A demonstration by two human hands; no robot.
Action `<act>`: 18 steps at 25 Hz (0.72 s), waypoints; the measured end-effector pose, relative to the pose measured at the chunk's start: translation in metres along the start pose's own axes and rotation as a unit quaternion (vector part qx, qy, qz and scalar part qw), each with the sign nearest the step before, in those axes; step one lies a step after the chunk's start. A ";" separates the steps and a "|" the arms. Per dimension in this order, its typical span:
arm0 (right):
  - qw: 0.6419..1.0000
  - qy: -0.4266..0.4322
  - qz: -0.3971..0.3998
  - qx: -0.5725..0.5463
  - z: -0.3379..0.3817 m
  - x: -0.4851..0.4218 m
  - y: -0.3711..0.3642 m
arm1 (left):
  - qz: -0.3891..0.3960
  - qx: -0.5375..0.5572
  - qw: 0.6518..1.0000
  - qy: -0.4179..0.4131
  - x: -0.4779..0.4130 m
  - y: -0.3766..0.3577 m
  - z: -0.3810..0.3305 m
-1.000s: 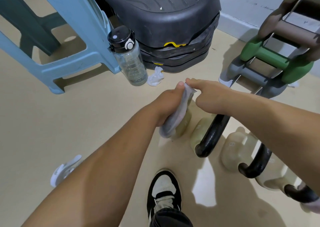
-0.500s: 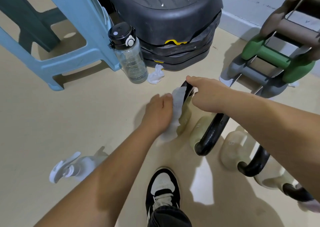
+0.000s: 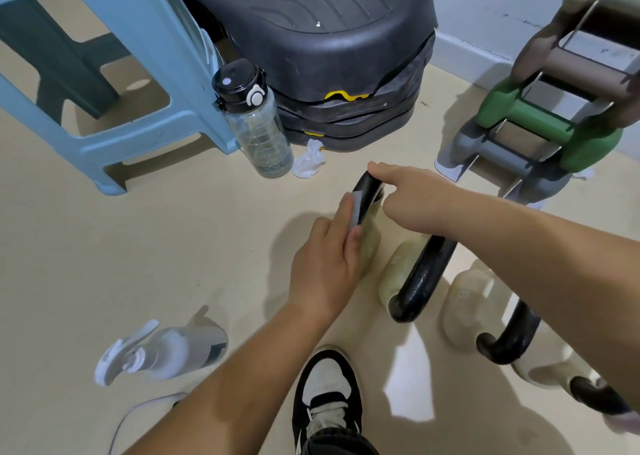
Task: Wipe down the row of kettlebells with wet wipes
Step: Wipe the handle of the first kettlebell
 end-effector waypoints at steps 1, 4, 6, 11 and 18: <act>1.000 -0.006 -0.002 -0.029 -0.003 -0.002 0.001 | 0.017 -0.050 0.998 -0.017 -0.010 0.002 -0.007; 0.995 0.000 -0.004 -0.096 -0.007 -0.004 0.007 | 0.094 -0.156 0.983 -0.030 -0.053 -0.009 -0.032; 0.993 -0.010 0.002 -0.121 -0.008 -0.004 0.008 | 0.133 -0.185 0.973 -0.039 -0.085 -0.023 -0.048; 0.996 -0.033 0.013 -0.086 -0.013 -0.007 0.007 | 0.104 -0.265 0.956 -0.071 -0.077 -0.021 -0.062; 0.997 -0.027 -0.003 -0.079 -0.020 -0.014 0.005 | -0.078 -0.233 0.927 -0.285 0.037 -0.008 -0.021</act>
Point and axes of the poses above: each hand's wrist, its own x-axis away from the middle knuckle, its own y-axis out of the back of the hand, z = x × y, the point moved 10 cm from there along -x, towards the middle knuckle, and after that the axes turned 13 degrees about -x, right-handed, at the moved point
